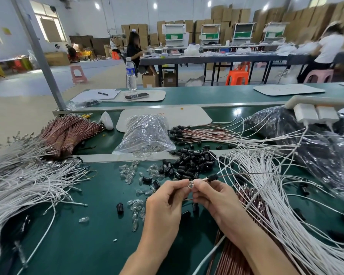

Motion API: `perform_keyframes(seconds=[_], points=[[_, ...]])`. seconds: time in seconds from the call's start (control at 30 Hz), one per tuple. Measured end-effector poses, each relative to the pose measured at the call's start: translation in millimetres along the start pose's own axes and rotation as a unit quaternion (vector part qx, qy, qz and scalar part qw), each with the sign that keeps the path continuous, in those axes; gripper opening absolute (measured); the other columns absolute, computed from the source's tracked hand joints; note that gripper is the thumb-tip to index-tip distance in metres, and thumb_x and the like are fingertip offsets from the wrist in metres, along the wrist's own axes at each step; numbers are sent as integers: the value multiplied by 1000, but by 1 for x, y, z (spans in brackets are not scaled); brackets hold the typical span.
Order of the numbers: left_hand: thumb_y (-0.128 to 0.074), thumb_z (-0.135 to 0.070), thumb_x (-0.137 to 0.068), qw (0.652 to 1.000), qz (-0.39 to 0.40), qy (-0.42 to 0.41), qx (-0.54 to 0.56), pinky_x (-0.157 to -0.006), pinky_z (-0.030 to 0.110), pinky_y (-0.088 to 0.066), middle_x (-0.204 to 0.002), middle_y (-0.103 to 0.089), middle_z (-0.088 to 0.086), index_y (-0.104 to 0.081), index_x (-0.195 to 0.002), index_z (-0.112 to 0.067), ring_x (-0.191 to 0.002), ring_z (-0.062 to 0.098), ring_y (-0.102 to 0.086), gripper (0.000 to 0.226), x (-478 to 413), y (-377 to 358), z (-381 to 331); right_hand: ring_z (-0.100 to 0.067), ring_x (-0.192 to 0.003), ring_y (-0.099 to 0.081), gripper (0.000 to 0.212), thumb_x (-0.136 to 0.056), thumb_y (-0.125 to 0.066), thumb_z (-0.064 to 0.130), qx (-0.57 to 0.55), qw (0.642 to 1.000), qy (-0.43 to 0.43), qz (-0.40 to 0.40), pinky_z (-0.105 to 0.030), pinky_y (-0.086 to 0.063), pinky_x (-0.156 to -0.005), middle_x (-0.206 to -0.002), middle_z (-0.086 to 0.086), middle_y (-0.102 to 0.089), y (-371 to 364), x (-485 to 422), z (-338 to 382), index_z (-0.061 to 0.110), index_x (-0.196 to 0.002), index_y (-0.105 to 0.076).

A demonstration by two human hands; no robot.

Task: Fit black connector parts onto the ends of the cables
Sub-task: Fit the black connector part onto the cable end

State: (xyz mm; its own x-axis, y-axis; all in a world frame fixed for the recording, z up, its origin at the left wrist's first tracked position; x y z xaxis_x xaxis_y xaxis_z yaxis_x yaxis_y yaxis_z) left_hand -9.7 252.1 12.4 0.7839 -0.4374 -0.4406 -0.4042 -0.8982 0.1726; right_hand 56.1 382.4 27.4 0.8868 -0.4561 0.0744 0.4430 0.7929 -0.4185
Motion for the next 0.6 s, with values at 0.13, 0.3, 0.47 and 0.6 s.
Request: perform_keyframes(seconds=[0.13, 0.3, 0.47, 0.6], points=[[-68, -13, -93, 1000, -6, -13, -7, -83, 18, -56, -100, -75, -20, -73, -106, -34, -97, 5, -72, 25, 0, 0, 0, -15, -72, -69, 22, -70, -78, 31, 22, 1000, -2, -4, -21, -56, -68, -81, -10, -75, -1, 1, 0, 13, -82, -82], [-69, -14, -93, 1000, 1, 10, 22, -85, 17, -56, -101, -75, -17, -70, -111, -40, -99, 6, -72, 32, -1, -2, 1, -14, -67, -67, 17, -69, -78, 27, -11, 1000, -19, -5, -21, -56, -63, -77, -10, -72, 0, -2, 0, 12, -76, -82], [-70, -19, -93, 999, 4, -30, -44, -83, 11, -52, -103, -73, -24, -71, -112, -38, -98, 0, -70, 27, -4, 1, 2, -13, -64, -66, 15, -71, -77, 23, -35, 998, -45, 12, -21, -56, -61, -76, -11, -71, 2, -2, 2, 8, -76, -80], [-68, -22, -93, 995, -2, -56, -78, -84, 12, -52, -105, -73, -25, -74, -111, -31, -98, -2, -70, 22, -5, 1, 4, -13, -65, -66, 17, -74, -76, 23, -46, 997, -63, 27, -21, -56, -63, -78, -10, -71, 2, -1, 2, 8, -81, -79]])
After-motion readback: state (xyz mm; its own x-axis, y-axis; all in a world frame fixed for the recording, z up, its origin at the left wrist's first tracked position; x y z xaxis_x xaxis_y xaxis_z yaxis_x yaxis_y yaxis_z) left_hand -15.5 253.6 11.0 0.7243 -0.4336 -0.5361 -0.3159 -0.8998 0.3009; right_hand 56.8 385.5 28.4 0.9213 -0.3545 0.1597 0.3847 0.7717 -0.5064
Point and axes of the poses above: each hand's wrist, its own x-axis away from the middle knuckle, its own y-axis out of the back of the hand, z = x × y, the point moved 1 cm from there along -x, towards the middle knuckle
